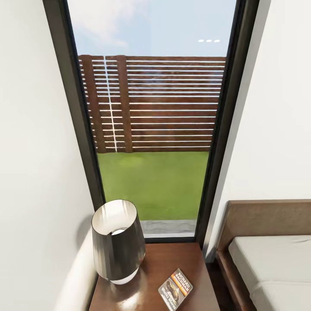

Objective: In the bedroom, move the book from the bed onto either nightstand, and place the two sandals side by side next to the bed.

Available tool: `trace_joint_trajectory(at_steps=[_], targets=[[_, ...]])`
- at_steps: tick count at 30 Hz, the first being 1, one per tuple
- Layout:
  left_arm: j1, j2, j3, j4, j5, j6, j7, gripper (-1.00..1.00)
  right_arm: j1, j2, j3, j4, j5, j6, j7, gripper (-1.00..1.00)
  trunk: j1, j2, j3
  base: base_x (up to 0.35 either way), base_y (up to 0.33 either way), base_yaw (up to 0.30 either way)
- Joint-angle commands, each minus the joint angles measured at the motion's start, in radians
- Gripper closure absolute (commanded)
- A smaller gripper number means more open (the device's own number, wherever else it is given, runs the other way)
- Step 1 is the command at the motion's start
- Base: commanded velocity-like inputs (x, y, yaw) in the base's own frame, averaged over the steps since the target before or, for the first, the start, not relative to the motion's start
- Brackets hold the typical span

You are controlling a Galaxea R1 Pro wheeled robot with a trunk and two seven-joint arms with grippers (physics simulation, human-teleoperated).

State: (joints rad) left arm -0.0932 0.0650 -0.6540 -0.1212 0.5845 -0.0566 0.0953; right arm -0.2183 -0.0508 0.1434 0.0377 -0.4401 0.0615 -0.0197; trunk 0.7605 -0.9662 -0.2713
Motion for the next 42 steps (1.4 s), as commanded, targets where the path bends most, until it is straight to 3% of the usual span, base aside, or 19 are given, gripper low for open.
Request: trace_joint_trajectory(at_steps=[1,42], targets=[[0.0,0.001,-0.009,-0.001,0.007,-0.002,0.004,-1.0,-0.001,0.0,0.008,0.001,-0.008,0.003,-0.002,-1.0,0.0,-0.001,-0.001,0.0,0.0,0.0],[0.0,0.002,-0.009,-0.001,0.008,-0.002,0.005,-1.0,-0.001,0.0,0.008,0.001,-0.008,0.003,-0.002,-1.0,0.0,-0.001,-0.001,0.0,0.0,0.0]])
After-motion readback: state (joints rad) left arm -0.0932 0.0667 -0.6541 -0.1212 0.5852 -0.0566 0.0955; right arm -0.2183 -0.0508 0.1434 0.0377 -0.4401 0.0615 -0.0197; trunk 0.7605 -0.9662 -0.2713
